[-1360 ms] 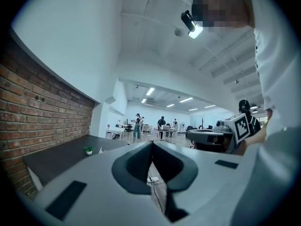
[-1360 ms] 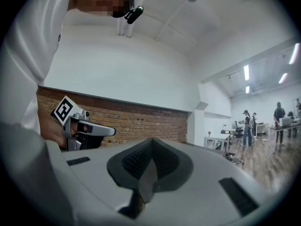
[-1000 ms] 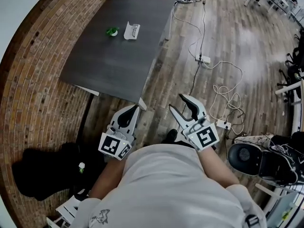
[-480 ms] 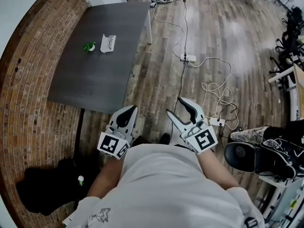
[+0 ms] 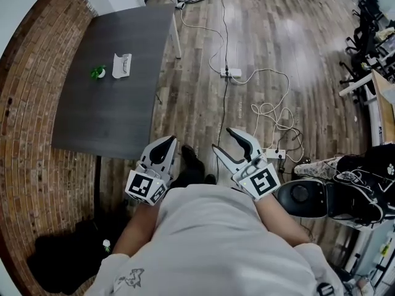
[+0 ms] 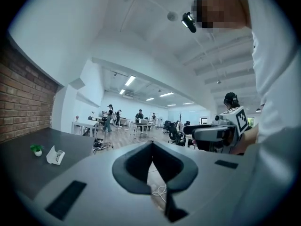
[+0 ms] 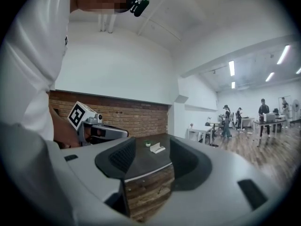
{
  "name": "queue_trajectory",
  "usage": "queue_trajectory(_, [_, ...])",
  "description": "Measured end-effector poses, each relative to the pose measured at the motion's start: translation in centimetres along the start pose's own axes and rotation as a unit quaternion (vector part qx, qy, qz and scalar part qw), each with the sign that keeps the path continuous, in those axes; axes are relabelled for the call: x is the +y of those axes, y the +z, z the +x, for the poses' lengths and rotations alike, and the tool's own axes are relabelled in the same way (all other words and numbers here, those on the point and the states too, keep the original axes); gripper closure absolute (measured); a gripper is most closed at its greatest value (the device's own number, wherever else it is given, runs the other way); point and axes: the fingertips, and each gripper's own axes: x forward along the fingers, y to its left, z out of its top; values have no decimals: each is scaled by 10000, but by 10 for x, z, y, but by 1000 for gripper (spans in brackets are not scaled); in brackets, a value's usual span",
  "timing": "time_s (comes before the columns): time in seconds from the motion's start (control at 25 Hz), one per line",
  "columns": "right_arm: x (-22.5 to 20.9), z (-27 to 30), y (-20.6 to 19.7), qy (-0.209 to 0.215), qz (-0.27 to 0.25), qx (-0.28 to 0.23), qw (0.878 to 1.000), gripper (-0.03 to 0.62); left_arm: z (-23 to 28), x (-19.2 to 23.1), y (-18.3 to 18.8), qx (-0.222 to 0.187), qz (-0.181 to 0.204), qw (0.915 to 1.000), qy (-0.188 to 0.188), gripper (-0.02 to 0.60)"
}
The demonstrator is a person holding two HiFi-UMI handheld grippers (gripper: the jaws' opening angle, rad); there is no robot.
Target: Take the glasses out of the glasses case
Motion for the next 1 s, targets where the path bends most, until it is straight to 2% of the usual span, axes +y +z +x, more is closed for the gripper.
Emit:
queue_trajectory(0.32, [-35,49,-5,140,-112,153,9997,362,43,53,14,-117,-216,9997,-1,571])
queue_trajectory(0.68, [-72,168,-12,444,-141,317,9984,362,68,166,32,-192,-220,9989,367,571])
queue_trajectory(0.88, [-65,236,-1,901,-151,269,9955,362,66,226,45,-242,-224,9978,582,571])
queue_trajectory(1.0, [-64,268,1,1011,-184,289,9943,362,58,255,52,-292,-228,9963,773,571])
